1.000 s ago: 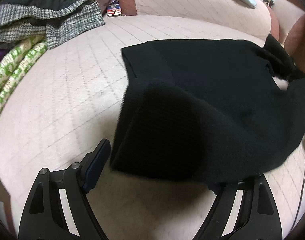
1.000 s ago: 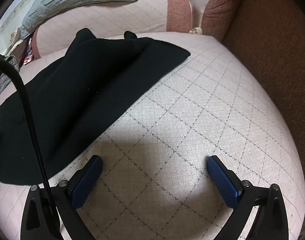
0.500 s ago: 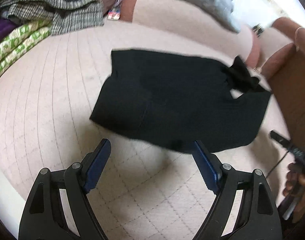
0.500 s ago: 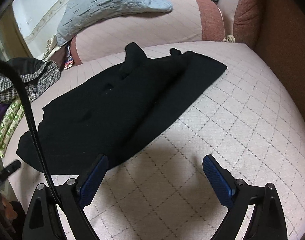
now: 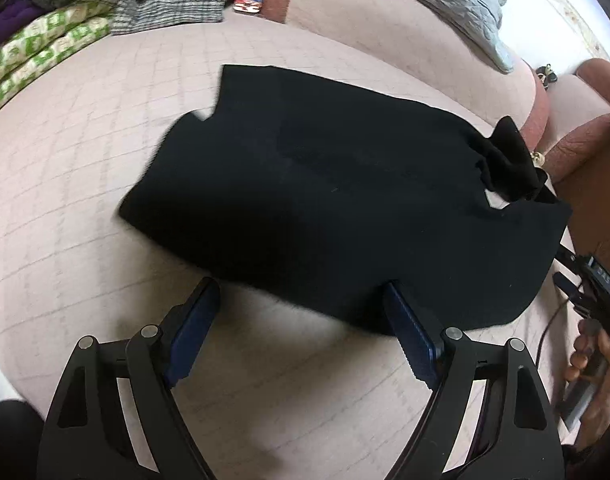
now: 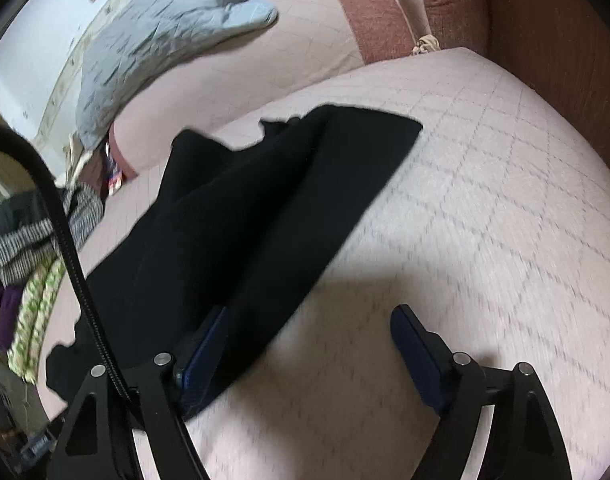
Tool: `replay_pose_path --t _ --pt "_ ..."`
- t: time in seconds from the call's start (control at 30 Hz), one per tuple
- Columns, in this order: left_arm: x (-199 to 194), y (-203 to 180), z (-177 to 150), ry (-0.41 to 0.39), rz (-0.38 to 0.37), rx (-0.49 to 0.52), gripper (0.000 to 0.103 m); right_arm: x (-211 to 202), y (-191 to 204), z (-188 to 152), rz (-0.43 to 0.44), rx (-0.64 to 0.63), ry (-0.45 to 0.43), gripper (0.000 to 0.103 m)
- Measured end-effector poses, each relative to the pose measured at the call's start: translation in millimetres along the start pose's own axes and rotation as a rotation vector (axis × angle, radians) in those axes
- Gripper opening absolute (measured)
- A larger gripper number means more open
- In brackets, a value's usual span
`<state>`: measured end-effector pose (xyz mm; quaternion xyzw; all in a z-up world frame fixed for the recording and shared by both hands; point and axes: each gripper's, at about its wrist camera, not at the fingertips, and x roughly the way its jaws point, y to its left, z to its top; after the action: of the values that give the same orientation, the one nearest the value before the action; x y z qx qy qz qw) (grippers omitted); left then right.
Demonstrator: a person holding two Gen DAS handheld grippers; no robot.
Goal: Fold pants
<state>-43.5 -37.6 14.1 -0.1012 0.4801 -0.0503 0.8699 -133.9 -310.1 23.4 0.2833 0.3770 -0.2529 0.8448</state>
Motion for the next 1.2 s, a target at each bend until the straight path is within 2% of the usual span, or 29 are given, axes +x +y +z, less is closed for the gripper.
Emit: replay_pose_path --t 0.1,0.13,0.17,0.2,0.23,0.27,0.3,0.33,0.37,0.43,0.57,0.73,0.87,0.97,1.0,1.1,1.2 --pt "9.7 -5.7 12.9 0.012 -0.050 -0.012 0.084 9.8 -1.9 10.7 0.000 -0.008 -0.016 0.077" --pt "12.0 -5.7 16.7 0.014 -0.078 -0.024 0.084 13.4 -2.2 13.4 -0.002 -0.010 -0.021 0.073" --pt "14.8 -5.0 22.1 0.018 -0.123 -0.046 0.079 16.6 -3.0 16.7 -0.003 -0.006 -0.027 0.069" --pt "17.2 -3.9 26.1 0.023 -0.149 -0.063 0.072 19.2 -5.1 20.4 -0.001 0.003 -0.034 0.059" --pt "20.1 -2.9 29.3 0.032 -0.162 -0.080 0.054 22.1 -7.6 23.6 0.001 0.017 -0.037 0.044" --pt "24.1 -1.3 33.6 0.051 -0.172 -0.095 0.042 25.0 -11.7 27.5 0.010 0.044 -0.040 0.035" --pt "26.2 -0.7 35.7 0.061 -0.189 -0.101 0.038 27.3 -16.3 28.8 0.016 0.072 -0.043 0.015" --pt "27.4 -0.4 37.5 0.069 -0.210 -0.104 0.025 28.2 -21.3 29.8 0.029 0.104 -0.043 0.006" --pt "27.9 -0.4 38.9 0.083 -0.226 -0.101 0.018 26.8 -25.0 29.0 0.051 0.132 -0.048 0.006" --pt "23.2 -0.2 39.9 0.087 -0.243 -0.093 0.015 16.1 -25.7 24.0 0.057 0.139 -0.070 0.004" --pt "-1.5 0.6 40.2 0.049 -0.263 -0.027 0.013 -20.5 -22.1 8.6 0.033 0.085 -0.109 0.004" --pt "-27.9 18.8 40.0 0.051 -0.258 0.001 0.012 -74.3 -31.3 -21.2 0.047 0.081 -0.129 0.004" --pt "-32.2 37.8 30.9 0.081 -0.222 0.034 0.013 -92.3 -29.0 -52.1 0.048 0.060 -0.063 0.004" --pt "-22.4 49.7 20.1 0.114 -0.212 0.028 0.013 -77.6 -27.5 -77.3 0.004 0.067 0.069 0.004" --pt "-21.1 50.9 17.7 0.120 -0.215 0.030 0.013 -70.6 -28.1 -83.8 -0.039 0.055 0.119 0.004" --pt "-28.4 53.3 11.5 0.105 -0.213 0.054 0.013 -75.3 -25.7 -81.6 -0.073 0.029 0.124 0.007" --pt "-41.3 57.2 13.1 0.108 -0.218 0.066 0.014 -91.8 -15.9 -70.4 -0.117 -0.041 0.091 0.021"
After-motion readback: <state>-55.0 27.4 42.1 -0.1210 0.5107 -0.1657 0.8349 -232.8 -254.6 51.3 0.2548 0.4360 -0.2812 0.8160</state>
